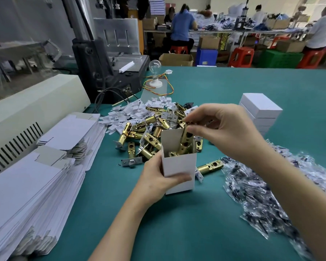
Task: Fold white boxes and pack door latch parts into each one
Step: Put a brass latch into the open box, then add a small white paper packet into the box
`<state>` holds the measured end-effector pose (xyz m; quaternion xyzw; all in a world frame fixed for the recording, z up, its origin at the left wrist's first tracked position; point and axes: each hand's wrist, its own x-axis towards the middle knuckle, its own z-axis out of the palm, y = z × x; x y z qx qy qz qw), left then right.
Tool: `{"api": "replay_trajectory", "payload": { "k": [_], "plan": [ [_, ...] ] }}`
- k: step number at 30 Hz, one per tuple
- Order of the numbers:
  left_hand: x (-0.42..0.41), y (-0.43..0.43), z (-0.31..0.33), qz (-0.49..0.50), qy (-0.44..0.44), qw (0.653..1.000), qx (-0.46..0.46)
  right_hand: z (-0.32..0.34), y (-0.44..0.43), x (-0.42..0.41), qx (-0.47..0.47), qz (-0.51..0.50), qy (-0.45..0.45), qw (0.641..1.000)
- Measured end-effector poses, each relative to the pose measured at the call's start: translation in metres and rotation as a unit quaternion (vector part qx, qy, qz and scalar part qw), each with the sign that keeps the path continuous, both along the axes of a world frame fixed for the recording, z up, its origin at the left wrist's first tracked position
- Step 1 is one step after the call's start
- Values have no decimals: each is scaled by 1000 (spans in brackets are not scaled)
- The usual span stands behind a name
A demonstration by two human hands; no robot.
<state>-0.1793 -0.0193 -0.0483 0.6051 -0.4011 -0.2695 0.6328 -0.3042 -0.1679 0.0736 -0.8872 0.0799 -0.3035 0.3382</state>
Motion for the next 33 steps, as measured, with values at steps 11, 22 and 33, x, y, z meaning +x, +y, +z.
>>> {"api": "replay_trajectory", "payload": {
  "k": [11, 22, 33],
  "plan": [
    [1, 0, -4, 1, -24, 1000, 6, 2, 17, 4, -253, -4, 184, 950],
    [2, 0, -4, 11, -24, 1000, -2, -43, 13, -8, 4, -41, -93, 995],
    [43, 20, 31, 136, -54, 989, 10, -96, 11, -7, 91, -4, -17, 996]
  ]
}}
